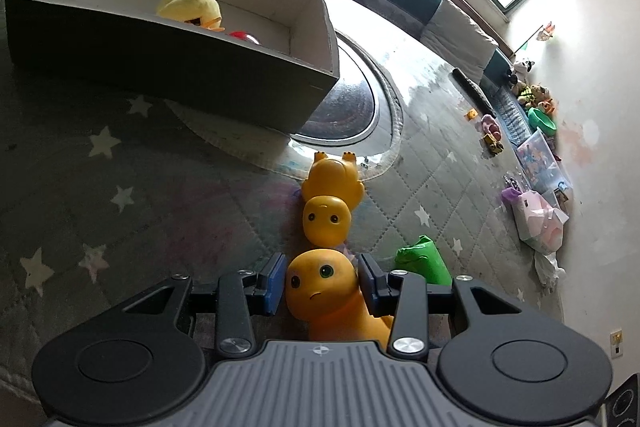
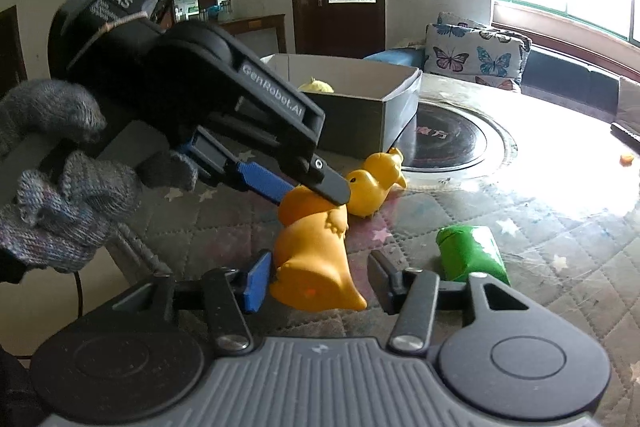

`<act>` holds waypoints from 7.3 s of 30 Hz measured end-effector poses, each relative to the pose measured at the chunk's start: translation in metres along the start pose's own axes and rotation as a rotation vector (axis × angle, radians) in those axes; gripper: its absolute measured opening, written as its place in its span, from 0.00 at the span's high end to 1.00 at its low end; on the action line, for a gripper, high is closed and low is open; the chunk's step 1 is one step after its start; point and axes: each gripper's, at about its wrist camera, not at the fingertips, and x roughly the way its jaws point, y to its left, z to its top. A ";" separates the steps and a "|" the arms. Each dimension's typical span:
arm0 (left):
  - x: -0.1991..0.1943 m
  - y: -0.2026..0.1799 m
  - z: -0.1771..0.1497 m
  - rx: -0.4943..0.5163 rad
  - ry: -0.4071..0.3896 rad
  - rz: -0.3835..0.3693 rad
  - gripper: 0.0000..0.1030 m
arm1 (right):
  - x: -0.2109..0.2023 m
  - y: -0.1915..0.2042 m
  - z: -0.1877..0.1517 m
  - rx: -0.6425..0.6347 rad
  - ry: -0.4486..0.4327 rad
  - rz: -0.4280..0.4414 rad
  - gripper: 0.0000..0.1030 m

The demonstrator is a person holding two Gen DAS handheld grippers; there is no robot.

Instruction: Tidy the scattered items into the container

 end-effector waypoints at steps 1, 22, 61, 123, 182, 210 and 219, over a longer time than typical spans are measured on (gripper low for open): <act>0.001 -0.001 0.000 0.005 0.001 0.000 0.59 | 0.000 0.001 0.000 -0.005 0.000 0.003 0.56; -0.004 0.005 0.005 -0.012 0.024 -0.060 0.58 | -0.004 0.007 0.010 -0.035 -0.002 0.008 0.59; 0.042 0.031 0.201 0.068 -0.096 -0.022 0.58 | 0.138 -0.019 0.147 0.012 -0.112 -0.101 0.60; 0.091 0.045 0.220 -0.019 0.033 -0.049 0.58 | 0.143 -0.029 0.145 0.023 -0.091 -0.096 0.58; 0.060 0.032 0.211 0.101 -0.040 0.015 0.59 | 0.153 -0.029 0.144 -0.007 -0.069 -0.075 0.57; -0.018 0.002 0.117 0.222 -0.225 0.012 0.59 | 0.071 -0.024 0.093 0.004 -0.092 -0.135 0.45; -0.024 0.004 0.086 0.213 -0.219 0.004 0.59 | 0.048 -0.017 0.062 0.001 -0.086 -0.148 0.43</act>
